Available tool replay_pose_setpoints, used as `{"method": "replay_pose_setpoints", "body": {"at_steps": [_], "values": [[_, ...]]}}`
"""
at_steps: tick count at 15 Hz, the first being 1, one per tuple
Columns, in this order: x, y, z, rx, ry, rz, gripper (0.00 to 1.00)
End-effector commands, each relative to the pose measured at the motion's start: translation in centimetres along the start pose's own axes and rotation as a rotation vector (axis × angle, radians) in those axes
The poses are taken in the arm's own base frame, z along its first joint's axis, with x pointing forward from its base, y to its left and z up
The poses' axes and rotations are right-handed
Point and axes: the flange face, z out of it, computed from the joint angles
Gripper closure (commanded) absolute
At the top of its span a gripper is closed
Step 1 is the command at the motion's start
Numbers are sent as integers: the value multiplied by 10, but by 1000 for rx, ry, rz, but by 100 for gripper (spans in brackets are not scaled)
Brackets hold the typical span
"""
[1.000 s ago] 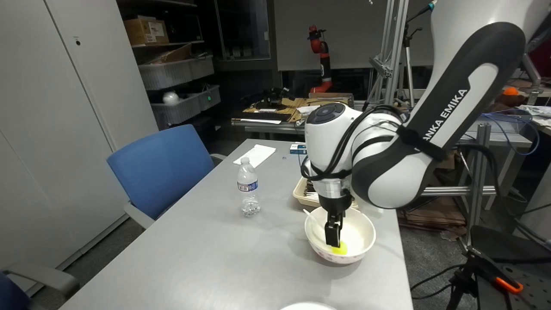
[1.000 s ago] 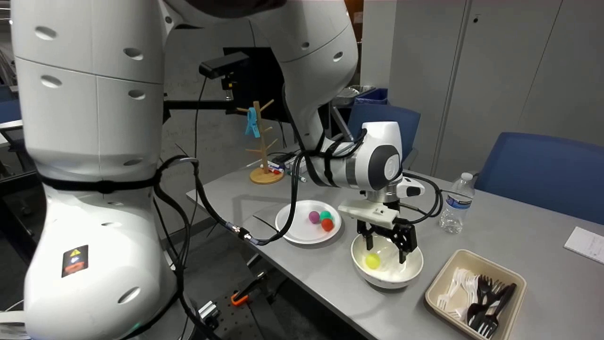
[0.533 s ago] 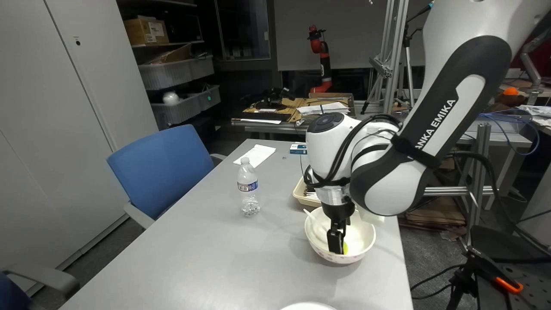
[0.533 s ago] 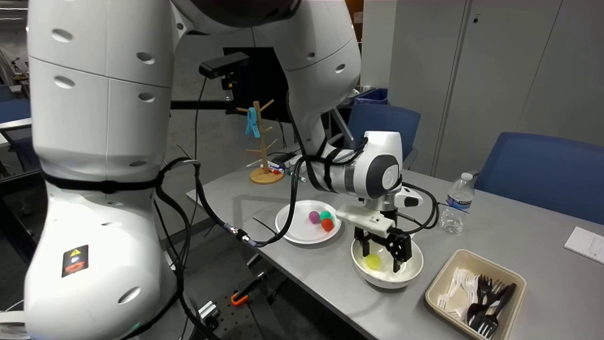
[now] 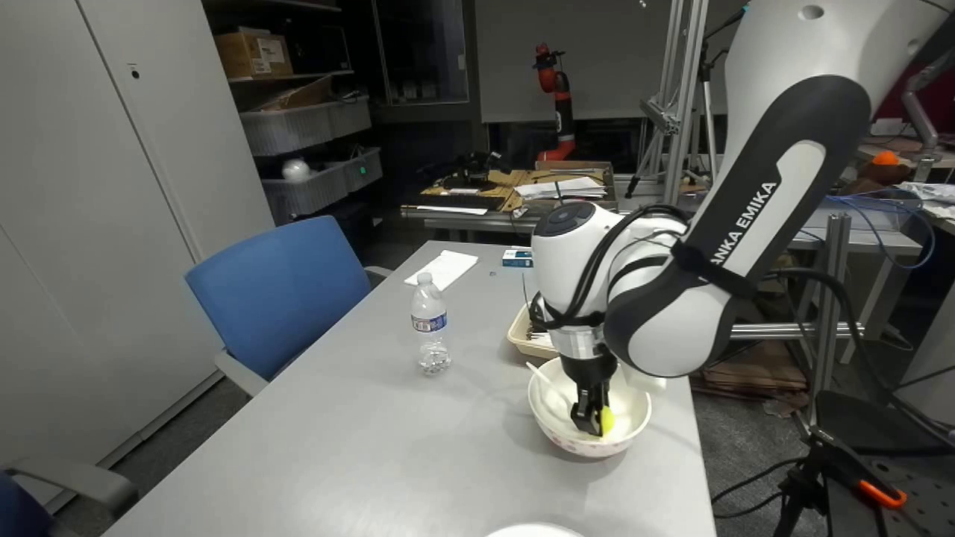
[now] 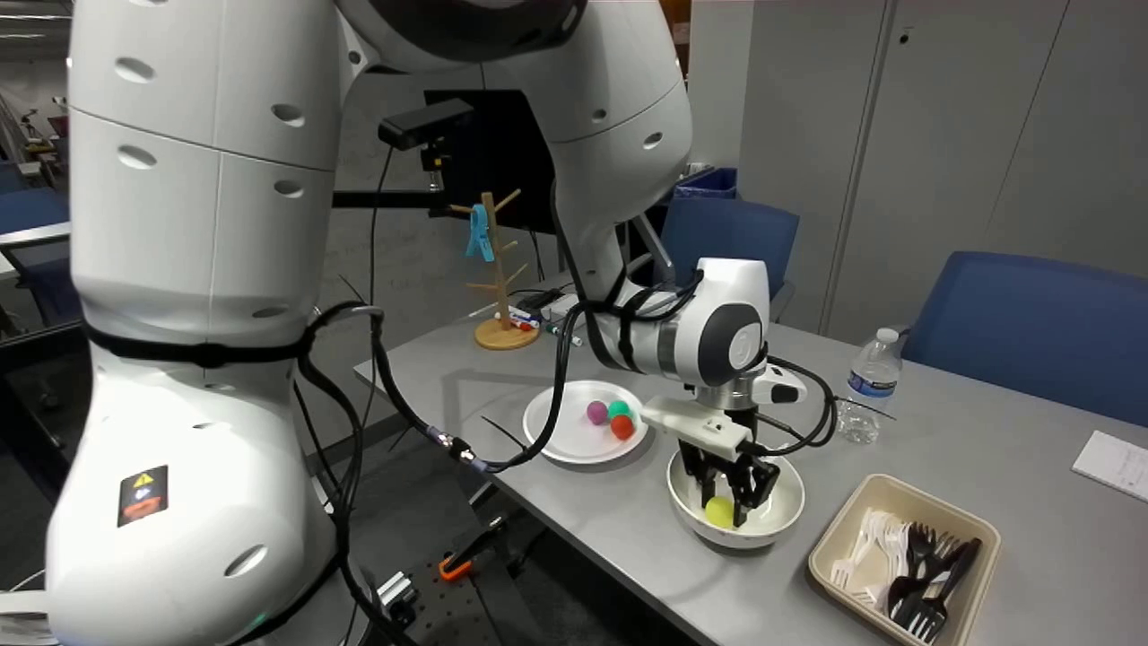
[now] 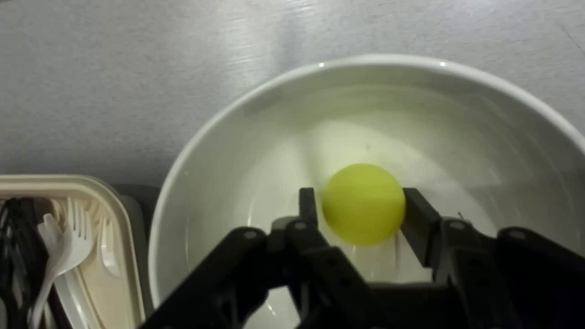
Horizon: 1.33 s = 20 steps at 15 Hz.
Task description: Move the balls from the bowl to the plate
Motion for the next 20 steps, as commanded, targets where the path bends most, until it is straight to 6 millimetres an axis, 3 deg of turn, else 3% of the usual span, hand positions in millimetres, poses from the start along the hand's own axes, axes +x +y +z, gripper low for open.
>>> {"method": "replay_pose_setpoints", "body": {"at_steps": [1,4,8,16,20], "values": [[7,2,2,0,1,23,80],[9,4,-2,-4,8,25,83],[15,-7,-28,-34,50,-35,83],[21,-74,-111,-136,290,-296,83],[15,-105,-112,-46,354,-355,83]]}}
